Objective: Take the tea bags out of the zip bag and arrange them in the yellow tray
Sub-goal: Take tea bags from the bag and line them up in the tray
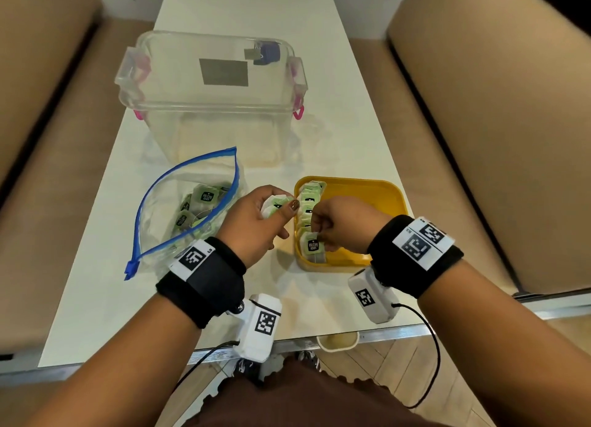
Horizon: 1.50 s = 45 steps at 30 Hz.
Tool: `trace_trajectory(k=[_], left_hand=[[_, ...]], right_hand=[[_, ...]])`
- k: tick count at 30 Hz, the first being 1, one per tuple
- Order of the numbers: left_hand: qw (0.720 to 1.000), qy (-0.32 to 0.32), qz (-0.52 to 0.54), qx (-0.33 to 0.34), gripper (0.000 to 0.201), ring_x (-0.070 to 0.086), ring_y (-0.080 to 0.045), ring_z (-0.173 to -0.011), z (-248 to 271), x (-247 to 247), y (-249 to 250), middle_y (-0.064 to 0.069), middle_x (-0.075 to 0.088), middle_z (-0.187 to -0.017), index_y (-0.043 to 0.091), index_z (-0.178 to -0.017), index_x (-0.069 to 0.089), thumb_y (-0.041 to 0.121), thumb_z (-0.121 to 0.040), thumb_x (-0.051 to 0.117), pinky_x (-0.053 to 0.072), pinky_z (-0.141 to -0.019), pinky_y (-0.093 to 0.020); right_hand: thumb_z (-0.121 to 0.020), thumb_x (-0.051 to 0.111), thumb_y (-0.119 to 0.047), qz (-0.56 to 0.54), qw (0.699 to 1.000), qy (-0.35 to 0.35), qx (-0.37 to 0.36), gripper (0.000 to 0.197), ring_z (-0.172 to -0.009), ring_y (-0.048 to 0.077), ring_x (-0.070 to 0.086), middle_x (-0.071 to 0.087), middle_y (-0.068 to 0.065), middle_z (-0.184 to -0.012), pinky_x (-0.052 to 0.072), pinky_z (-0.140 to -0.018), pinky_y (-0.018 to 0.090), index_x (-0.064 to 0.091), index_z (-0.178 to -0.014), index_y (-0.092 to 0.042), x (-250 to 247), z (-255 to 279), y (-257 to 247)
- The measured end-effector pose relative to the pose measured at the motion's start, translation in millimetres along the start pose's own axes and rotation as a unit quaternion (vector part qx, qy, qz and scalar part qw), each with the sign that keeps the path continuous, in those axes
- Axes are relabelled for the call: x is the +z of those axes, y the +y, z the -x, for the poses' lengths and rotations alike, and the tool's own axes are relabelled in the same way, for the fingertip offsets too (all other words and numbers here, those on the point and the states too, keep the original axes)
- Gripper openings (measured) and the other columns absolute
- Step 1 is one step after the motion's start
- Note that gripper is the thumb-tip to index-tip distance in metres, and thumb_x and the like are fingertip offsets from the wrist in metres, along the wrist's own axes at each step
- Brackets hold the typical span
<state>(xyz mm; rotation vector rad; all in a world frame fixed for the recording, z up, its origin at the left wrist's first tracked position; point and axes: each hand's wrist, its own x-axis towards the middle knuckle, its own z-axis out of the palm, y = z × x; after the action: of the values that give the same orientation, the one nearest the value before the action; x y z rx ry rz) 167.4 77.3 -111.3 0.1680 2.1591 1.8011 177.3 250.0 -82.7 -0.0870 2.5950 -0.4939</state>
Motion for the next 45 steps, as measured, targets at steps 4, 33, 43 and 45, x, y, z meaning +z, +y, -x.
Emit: trace_trajectory(k=[4, 33, 43, 45], left_hand=[[0.999, -0.008, 0.044, -0.026, 0.027, 0.059, -0.015, -0.057, -1, 4, 4, -0.006, 0.068, -0.088, 0.01, -0.102, 0.06, 0.034, -0.091, 0.059, 0.04, -0.044, -0.024], [0.955, -0.043, 0.274, -0.106, 0.031, 0.066, -0.023, -0.066, -10, 18, 20, -0.014, 0.066, -0.092, 0.012, -0.111, 0.055, 0.036, -0.102, 0.037, 0.053, -0.053, -0.032], [0.976, -0.098, 0.19, -0.044, 0.028, 0.061, -0.012, -0.059, -6, 17, 23, -0.001, 0.065, -0.085, 0.024, -0.11, 0.057, 0.039, -0.088, 0.055, 0.046, -0.05, -0.022], [0.981, -0.109, 0.161, -0.024, 0.026, 0.059, -0.011, -0.055, -7, 18, 22, 0.002, 0.067, -0.075, 0.02, -0.104, 0.057, 0.031, -0.082, 0.063, 0.042, -0.048, -0.022]], right_hand=[[-0.085, 0.063, -0.009, 0.011, 1.0, 0.007, 0.008, 0.011, -0.082, 0.019, 0.065, 0.061, -0.003, -0.084, 0.055, -0.073, 0.032, 0.063, -0.09, -0.019, 0, 0, 2], [-0.079, 0.072, -0.008, -0.225, 0.952, 0.187, -0.092, 0.015, -0.065, 0.014, 0.061, 0.066, 0.002, -0.074, 0.055, -0.07, 0.036, 0.066, -0.091, -0.012, -26, 26, -12], [-0.09, 0.061, -0.006, -0.255, 0.946, 0.187, -0.066, 0.009, -0.073, 0.026, 0.071, 0.067, 0.016, -0.094, 0.061, -0.067, 0.034, 0.066, -0.096, -0.01, -49, 34, 3], [-0.089, 0.061, -0.005, -0.253, 0.946, 0.192, -0.064, 0.01, -0.071, 0.025, 0.071, 0.068, 0.014, -0.093, 0.061, -0.065, 0.031, 0.066, -0.096, -0.01, -51, 34, 4]])
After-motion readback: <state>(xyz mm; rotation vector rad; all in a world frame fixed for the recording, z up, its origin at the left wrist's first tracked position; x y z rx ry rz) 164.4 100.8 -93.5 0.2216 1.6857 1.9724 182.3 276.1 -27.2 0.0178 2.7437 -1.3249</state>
